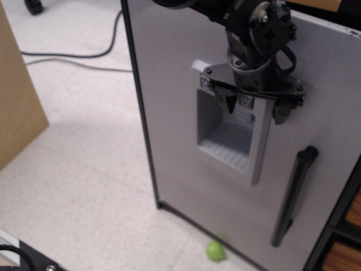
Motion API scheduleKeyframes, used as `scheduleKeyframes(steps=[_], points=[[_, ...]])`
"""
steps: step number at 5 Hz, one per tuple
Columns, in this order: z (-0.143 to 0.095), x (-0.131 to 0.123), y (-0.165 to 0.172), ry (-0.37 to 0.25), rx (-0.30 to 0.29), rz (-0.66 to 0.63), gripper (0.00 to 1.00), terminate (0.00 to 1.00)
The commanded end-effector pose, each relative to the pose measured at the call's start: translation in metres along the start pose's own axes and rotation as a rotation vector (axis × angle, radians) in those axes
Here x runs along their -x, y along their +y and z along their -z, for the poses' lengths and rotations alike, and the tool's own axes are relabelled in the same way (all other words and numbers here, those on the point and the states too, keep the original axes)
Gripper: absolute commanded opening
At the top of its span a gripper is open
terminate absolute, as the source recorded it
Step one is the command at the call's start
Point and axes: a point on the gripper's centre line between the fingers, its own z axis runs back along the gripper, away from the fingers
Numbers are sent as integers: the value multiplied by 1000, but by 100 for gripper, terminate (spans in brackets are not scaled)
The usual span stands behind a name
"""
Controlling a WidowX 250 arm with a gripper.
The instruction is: Close fridge
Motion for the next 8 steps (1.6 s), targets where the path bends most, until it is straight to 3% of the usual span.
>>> scheduleKeyframes(steps=[1, 4, 6, 7, 8], points=[[-6, -26, -5, -69, 22, -15, 100, 0], [-11, -23, -2, -94, 29, -20, 100, 0], [-47, 10, 28, -9, 42, -23, 100, 0], [-47, 10, 28, -9, 42, -23, 100, 0], [-47, 10, 28, -9, 42, -23, 100, 100]])
